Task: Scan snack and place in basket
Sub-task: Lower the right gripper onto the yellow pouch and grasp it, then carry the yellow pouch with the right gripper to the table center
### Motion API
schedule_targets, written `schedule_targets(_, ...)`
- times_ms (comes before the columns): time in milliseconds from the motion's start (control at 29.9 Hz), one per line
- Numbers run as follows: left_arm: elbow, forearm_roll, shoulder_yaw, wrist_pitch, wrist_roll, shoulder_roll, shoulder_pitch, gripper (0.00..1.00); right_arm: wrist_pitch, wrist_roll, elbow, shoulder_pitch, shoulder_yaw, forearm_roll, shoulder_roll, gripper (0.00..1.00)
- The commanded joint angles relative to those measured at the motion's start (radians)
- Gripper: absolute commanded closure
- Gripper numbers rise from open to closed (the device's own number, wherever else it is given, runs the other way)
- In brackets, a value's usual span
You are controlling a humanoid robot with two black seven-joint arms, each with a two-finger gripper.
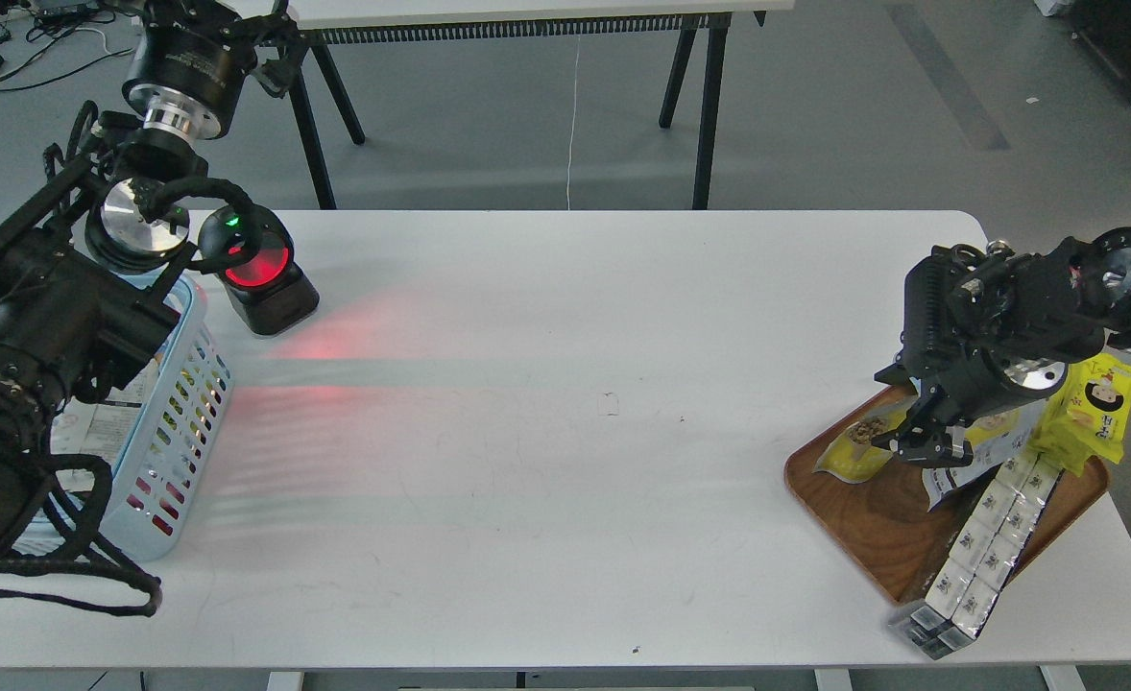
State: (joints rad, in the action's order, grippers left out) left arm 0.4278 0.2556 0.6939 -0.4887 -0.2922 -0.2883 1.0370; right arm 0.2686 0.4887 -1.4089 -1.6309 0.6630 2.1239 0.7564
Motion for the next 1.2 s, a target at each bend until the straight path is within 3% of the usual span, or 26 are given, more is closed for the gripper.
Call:
schedule_targets(0,-0.003,-0.001,-0.001,0.0,-0.001,0.001,0.0,0.0,0.003,0.0,-0.001,0.0,0.001,0.001,0.0,0.56)
schedule_targets(134,-0.003,0.001,0.004,0.0,-0.002,0.001,0.002,0.0,0.006,0.0,-0.001,-0.001,0.001,0.001,0.001,0.74)
schedule_targets(368,0.002,0.001,0.013,0.0,-0.002,-0.002,0.011,0.0,0.006,0.0,-0.001,0.0,0.0,0.001,0.001,0.77)
schedule_targets(502,0.002,0.001,0.013,0.0,-0.002,-0.003,0.011,0.0,0.004,0.0,0.002,-0.009,-0.002,0.001,-0.002,0.96)
schedule_targets(970,0.003,0.002,0.015,0.0,-0.002,-0.003,0.021,0.0,0.003,0.0,-0.007,-0.02,-0.016,-0.013,0.02,1.0)
schedule_targets(1171,0.003,0.001,0.013,0.0,-0.002,-0.003,0.029,0.0,0.003,0.0,-0.008,-0.047,-0.121,-0.015,0.058,0.99)
